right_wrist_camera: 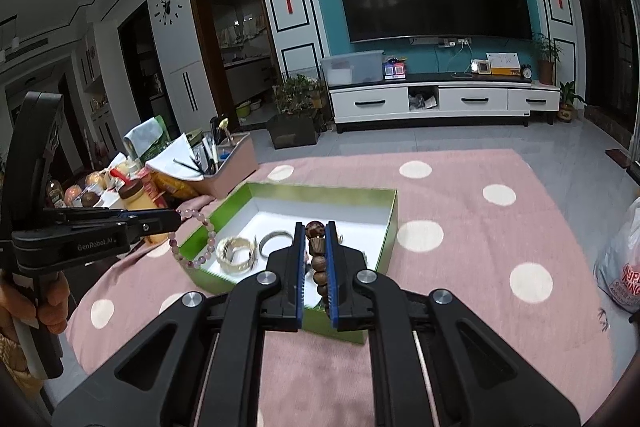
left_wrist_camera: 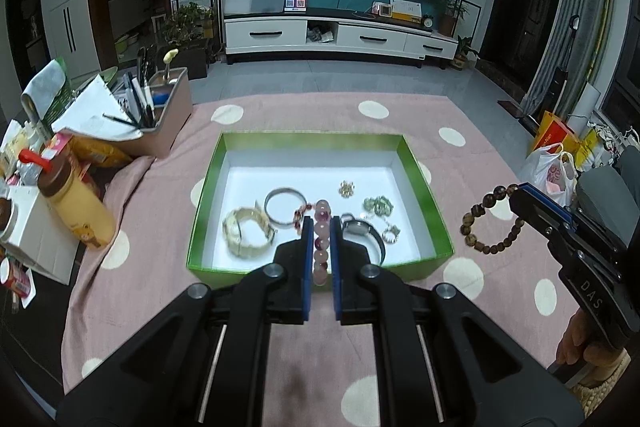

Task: Organize jewelry
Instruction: 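Carry both bead bracelets into the green box and open both tools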

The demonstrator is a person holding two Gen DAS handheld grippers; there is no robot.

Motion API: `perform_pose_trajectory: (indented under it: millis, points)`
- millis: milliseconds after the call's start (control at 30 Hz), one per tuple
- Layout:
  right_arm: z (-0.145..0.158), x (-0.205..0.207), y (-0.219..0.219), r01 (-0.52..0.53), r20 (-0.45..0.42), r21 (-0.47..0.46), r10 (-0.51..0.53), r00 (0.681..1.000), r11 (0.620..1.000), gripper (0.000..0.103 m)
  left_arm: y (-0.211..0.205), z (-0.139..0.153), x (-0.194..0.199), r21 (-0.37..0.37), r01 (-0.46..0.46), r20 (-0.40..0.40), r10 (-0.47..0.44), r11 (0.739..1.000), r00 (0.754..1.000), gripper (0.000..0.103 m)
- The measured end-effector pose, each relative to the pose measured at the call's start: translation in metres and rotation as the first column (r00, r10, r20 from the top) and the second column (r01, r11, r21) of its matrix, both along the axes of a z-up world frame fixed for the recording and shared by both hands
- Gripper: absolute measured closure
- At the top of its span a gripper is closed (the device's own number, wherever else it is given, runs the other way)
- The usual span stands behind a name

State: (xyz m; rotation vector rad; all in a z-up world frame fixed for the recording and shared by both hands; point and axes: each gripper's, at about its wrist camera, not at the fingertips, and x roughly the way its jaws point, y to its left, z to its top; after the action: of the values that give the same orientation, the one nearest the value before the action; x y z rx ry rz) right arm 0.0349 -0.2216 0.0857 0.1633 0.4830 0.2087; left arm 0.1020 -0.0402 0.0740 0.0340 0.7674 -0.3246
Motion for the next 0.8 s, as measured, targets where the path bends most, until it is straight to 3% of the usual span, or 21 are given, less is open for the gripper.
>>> perform_pose_trajectory:
  millis: [333,800]
  points:
    - [0.005,0.033,-0.01,0.029,-0.005,-0.018,-0.029,1.0,0.999,0.094,-0.014,0.007,0.04,0.012,-0.012,0.001,0.012,1.0,1.0,0.096]
    - [-0.004,0.087,-0.015,0.058,-0.051,-0.039,-0.06,0.997,0.998,0.094,-0.026,-0.011,0.096,0.017,-0.041,-0.053,0.042,0.999,0.998,0.096]
